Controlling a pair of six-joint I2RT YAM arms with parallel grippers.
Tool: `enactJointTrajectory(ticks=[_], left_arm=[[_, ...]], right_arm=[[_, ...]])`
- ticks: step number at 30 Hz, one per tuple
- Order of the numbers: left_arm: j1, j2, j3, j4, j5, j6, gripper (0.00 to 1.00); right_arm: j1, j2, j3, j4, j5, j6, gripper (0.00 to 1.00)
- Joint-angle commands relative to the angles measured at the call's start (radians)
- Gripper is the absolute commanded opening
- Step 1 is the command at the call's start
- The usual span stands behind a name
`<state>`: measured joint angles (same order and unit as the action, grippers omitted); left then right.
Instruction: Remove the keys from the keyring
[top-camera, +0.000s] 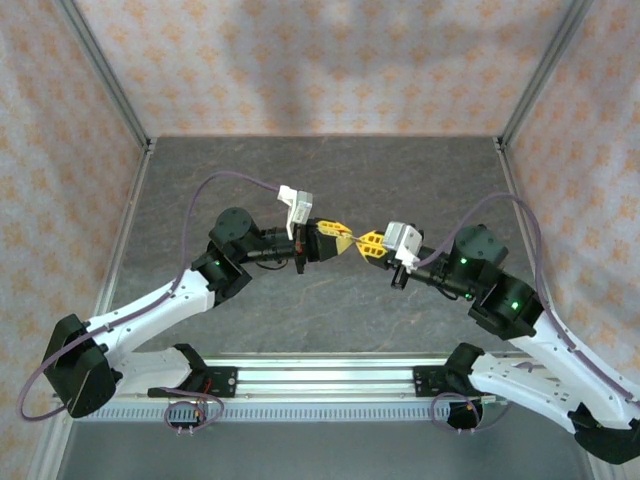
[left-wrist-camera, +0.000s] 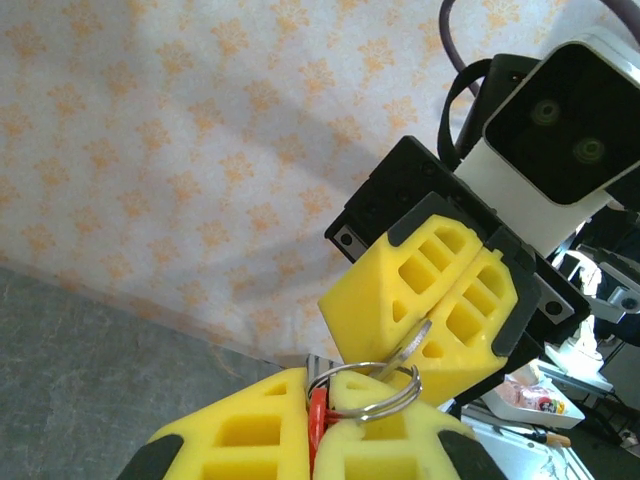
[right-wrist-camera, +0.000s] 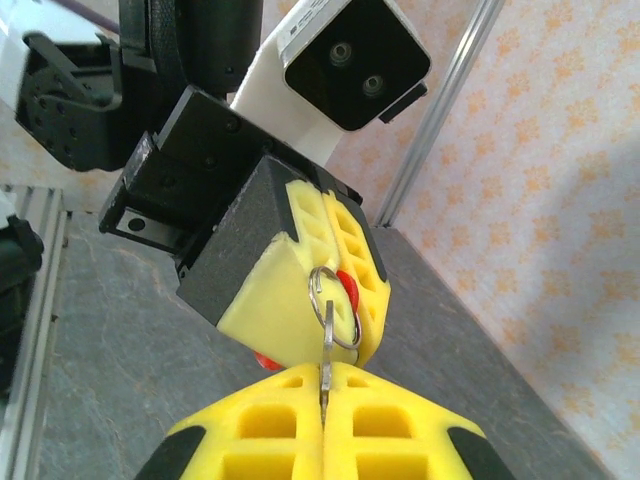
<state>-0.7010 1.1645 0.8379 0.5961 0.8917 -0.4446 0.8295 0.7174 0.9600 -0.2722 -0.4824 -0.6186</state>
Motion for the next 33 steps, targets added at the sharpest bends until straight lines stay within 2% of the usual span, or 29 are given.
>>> enactJointTrajectory(ticks=[1,20,33], left_arm=[[0.08,-0.025,0.053,-0.015,-0.171,-0.006,0.0],[0.086,-0.03,0.116,-0.196,-0.132,0.031,0.0],[0.101,-0.019,0.119,-0.163,-0.099,-0.029,0.0]], right_arm=[[0.068,-0.015,0.041,-0.139,-0.067,-0.081,0.0],[0.203,0.106,0.181,-0.33,0.067,-0.251,0.0],[0.258,0.145,0.212,-0.369,0.083,-0.3,0.0]])
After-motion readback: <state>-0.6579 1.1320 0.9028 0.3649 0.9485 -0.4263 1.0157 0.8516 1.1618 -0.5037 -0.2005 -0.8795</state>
